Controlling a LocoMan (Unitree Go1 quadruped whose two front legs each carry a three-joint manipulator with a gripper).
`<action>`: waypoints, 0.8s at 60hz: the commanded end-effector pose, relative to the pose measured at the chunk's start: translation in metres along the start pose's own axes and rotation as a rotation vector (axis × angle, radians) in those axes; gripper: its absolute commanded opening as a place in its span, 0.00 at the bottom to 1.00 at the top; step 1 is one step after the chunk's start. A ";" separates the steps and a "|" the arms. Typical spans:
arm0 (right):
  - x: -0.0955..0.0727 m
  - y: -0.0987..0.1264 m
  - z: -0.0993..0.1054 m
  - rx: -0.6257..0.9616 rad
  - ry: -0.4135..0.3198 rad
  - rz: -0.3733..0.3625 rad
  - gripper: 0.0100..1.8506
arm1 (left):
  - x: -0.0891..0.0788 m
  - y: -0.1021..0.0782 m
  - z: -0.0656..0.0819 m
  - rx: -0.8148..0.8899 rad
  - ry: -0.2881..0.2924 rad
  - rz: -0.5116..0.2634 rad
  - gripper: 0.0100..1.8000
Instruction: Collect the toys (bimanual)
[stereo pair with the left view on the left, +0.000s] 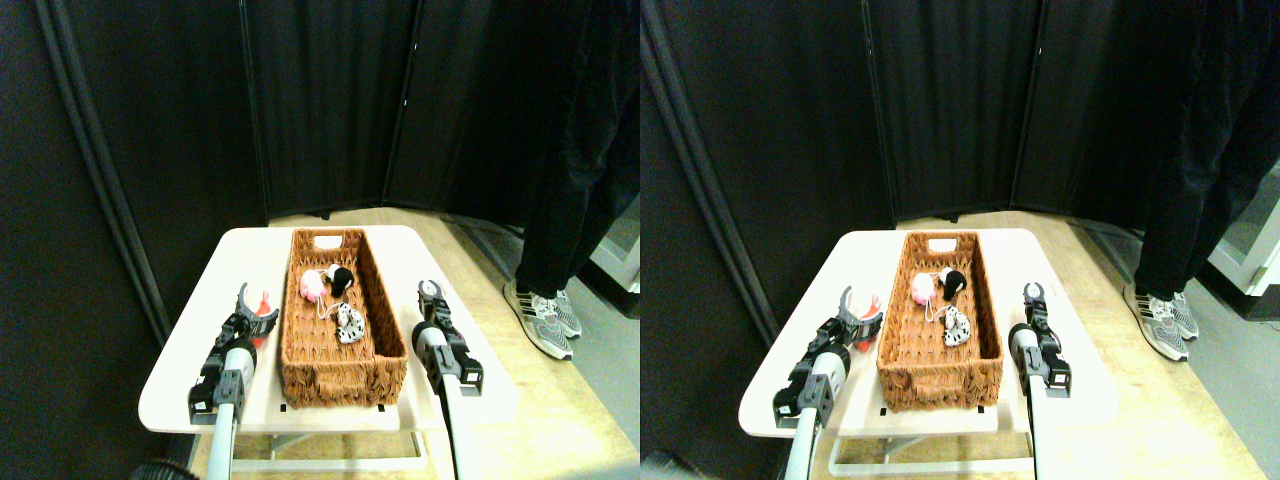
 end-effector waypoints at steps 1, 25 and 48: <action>0.004 0.006 -0.003 -0.009 -0.001 0.033 0.00 | 0.002 0.006 -0.004 -0.009 -0.020 -0.001 0.36; 0.002 0.011 -0.008 -0.015 0.000 0.027 0.00 | 0.018 0.028 -0.008 -0.052 -0.013 0.053 0.35; 0.000 0.013 -0.007 -0.011 -0.011 0.021 0.00 | 0.029 0.043 0.000 0.054 -0.077 0.057 0.03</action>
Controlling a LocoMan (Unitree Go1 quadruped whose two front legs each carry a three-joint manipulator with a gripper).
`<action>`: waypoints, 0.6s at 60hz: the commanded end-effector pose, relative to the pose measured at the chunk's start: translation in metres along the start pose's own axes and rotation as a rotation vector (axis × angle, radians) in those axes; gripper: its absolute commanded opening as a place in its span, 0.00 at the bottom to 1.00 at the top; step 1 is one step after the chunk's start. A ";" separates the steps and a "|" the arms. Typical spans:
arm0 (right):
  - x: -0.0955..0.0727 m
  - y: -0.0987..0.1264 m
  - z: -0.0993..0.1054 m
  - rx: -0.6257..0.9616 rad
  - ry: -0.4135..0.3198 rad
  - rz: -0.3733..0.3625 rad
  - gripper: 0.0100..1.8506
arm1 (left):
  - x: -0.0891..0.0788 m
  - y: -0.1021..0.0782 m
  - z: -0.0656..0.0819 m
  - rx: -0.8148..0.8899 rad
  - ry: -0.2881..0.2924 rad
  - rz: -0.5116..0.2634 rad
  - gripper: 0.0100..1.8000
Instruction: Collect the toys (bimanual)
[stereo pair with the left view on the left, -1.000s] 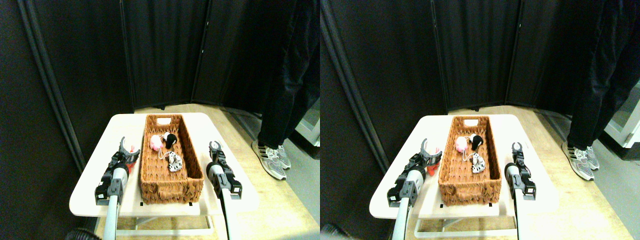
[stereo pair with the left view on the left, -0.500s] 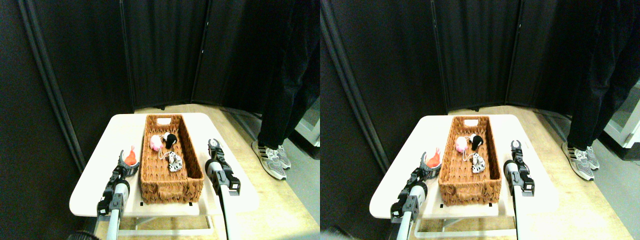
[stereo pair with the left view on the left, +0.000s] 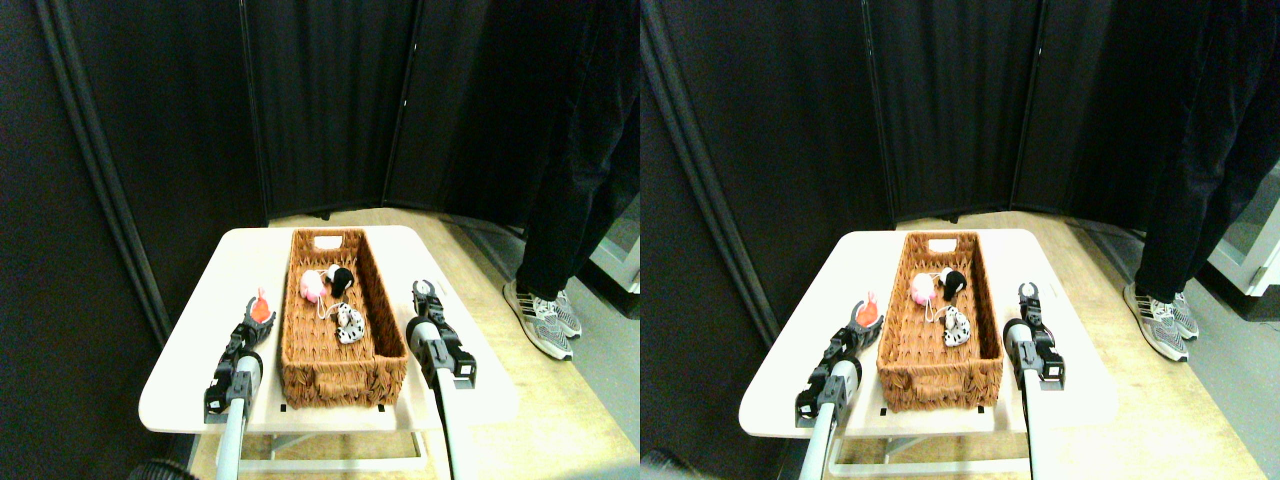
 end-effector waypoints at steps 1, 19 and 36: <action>-0.001 0.013 0.002 0.026 -0.011 0.054 0.00 | 0.004 0.003 0.003 0.106 -0.023 -0.027 0.00; -0.001 0.012 0.003 0.022 -0.018 0.050 0.00 | -0.001 -0.003 0.017 0.109 -0.065 -0.048 0.00; -0.002 0.009 0.002 0.036 -0.021 0.059 0.00 | -0.009 -0.043 0.049 0.179 -0.012 -0.151 0.00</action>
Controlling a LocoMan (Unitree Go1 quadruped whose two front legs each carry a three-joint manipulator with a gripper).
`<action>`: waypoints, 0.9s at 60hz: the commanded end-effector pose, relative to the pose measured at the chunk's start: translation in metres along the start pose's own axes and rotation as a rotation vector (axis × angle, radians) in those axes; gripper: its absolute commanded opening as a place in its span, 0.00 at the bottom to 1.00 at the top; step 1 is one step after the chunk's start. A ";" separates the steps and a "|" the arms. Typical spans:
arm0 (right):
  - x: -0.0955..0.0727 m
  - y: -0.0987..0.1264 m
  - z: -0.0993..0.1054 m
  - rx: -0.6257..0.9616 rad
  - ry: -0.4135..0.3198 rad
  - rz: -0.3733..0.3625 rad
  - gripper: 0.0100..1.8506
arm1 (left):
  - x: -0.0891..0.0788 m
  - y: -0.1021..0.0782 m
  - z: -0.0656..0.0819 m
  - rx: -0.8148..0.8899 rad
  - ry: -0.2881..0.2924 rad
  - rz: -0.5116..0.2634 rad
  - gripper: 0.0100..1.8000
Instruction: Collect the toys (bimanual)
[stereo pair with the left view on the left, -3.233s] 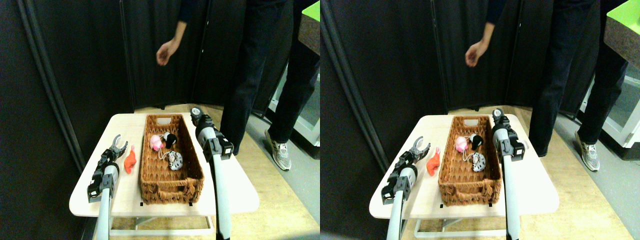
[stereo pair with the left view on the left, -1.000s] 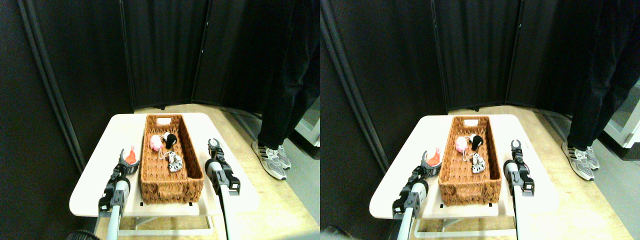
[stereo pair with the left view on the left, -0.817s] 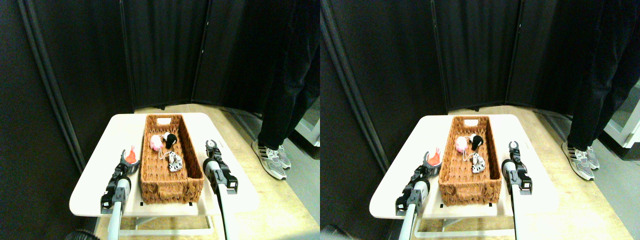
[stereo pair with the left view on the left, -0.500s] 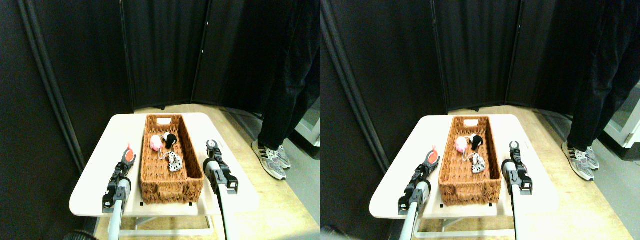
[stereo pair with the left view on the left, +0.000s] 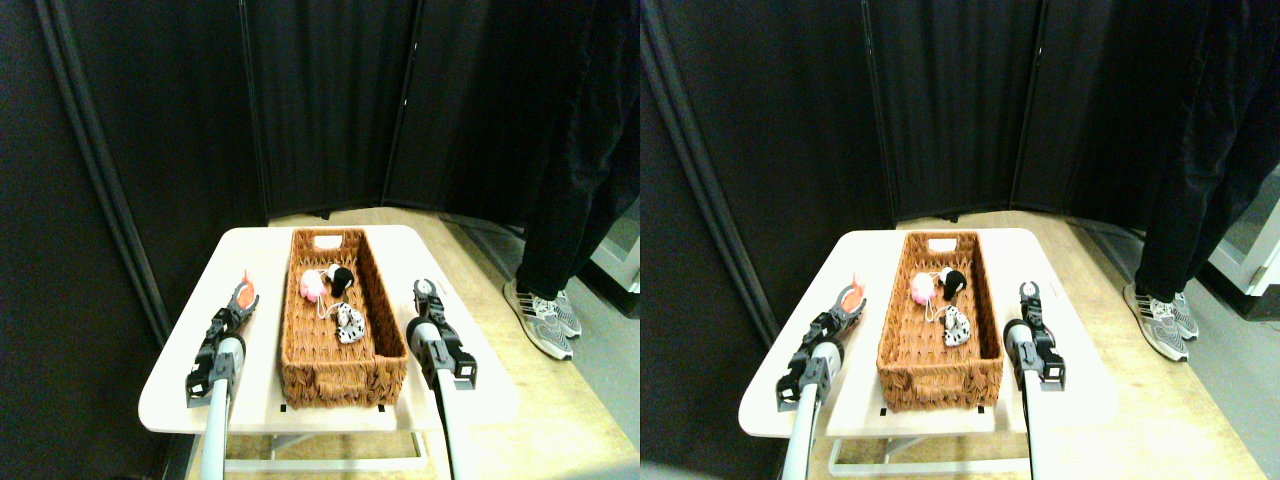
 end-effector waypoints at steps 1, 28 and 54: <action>0.000 0.008 0.002 0.028 -0.012 0.050 0.00 | 0.001 -0.017 0.011 -0.003 0.001 -0.057 0.00; -0.002 0.007 0.005 0.020 -0.018 0.054 0.00 | 0.018 -0.101 0.000 0.015 0.129 -0.180 0.00; -0.001 0.005 0.010 0.023 -0.010 0.064 0.00 | 0.025 -0.177 -0.031 -0.104 0.256 -0.234 0.00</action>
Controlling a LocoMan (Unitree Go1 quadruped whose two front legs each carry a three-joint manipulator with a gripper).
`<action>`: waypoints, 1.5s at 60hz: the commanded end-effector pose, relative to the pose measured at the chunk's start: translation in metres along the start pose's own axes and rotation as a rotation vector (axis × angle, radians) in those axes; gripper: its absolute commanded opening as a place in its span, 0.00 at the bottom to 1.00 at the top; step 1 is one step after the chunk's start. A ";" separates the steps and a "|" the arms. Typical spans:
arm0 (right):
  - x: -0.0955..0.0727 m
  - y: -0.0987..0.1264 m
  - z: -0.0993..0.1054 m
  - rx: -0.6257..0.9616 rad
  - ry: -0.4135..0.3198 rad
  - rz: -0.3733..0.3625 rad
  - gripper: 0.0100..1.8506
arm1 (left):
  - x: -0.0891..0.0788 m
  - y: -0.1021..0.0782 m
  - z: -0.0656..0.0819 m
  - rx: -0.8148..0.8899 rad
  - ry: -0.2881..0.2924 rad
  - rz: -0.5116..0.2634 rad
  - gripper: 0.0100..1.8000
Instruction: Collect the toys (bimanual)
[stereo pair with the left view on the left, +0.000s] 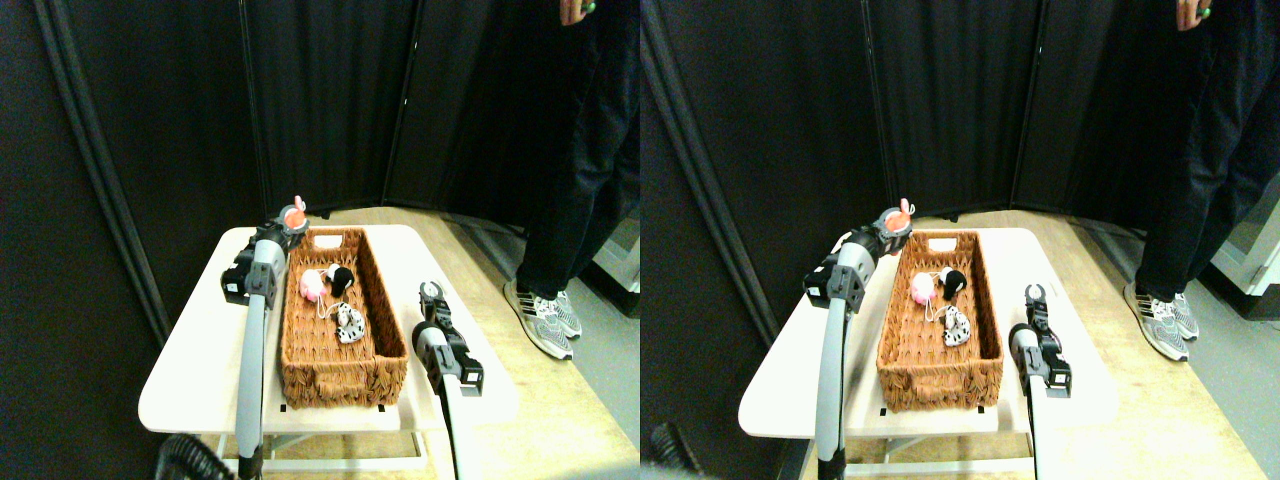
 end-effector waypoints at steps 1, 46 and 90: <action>0.000 0.009 0.000 0.007 0.000 0.053 0.00 | 0.005 -0.018 -0.008 -0.049 0.008 -0.041 0.00; 0.001 0.012 0.000 0.006 -0.010 0.056 0.00 | 0.011 -0.002 -0.034 -0.189 0.099 0.081 0.59; 0.008 0.017 0.000 -0.008 0.011 0.054 0.00 | -0.054 0.069 0.055 0.110 -0.222 0.032 0.00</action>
